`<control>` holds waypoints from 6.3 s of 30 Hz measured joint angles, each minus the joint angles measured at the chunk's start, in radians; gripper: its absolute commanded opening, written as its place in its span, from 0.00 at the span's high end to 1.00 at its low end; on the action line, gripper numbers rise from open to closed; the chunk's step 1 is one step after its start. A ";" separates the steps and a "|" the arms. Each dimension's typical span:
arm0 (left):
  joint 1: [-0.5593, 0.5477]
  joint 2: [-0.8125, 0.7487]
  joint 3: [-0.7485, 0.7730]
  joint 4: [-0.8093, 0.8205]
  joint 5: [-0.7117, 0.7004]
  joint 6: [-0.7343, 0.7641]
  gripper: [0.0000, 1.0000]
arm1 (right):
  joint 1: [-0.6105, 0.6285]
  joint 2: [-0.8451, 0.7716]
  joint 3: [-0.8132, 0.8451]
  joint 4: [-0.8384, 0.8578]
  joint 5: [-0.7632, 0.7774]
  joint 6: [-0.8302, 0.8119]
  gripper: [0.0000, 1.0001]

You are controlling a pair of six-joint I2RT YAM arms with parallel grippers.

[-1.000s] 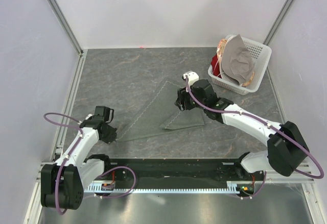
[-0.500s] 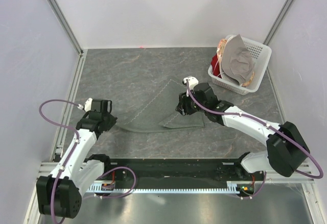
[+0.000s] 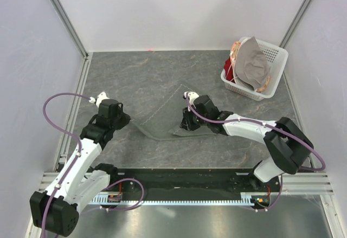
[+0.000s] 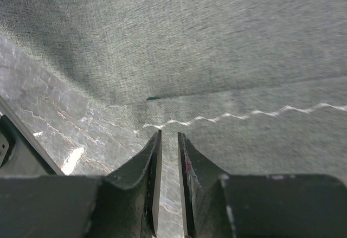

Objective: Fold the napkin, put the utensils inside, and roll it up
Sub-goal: Fold the napkin

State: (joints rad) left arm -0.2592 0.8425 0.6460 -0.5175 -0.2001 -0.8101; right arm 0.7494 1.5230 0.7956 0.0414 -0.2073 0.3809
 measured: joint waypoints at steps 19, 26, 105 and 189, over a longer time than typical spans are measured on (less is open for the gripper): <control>-0.080 0.020 0.016 0.048 -0.005 0.020 0.98 | 0.105 0.176 0.094 0.027 -0.001 0.027 0.78; -0.102 0.034 0.040 0.055 -0.005 0.020 0.98 | 0.119 0.218 0.108 0.019 0.016 0.027 0.78; -0.775 1.023 0.556 0.520 0.092 0.472 0.98 | -0.289 -0.445 -0.154 -0.245 0.373 0.200 0.29; -0.415 0.399 -0.145 0.409 0.266 -0.164 0.22 | -0.411 -0.265 -0.315 -0.167 -0.002 0.196 0.69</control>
State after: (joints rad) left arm -0.6743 1.2419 0.5007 -0.1081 0.0654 -0.9737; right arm 0.3382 1.2583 0.4805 -0.1261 -0.2092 0.5766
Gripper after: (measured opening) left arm 0.830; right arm 0.319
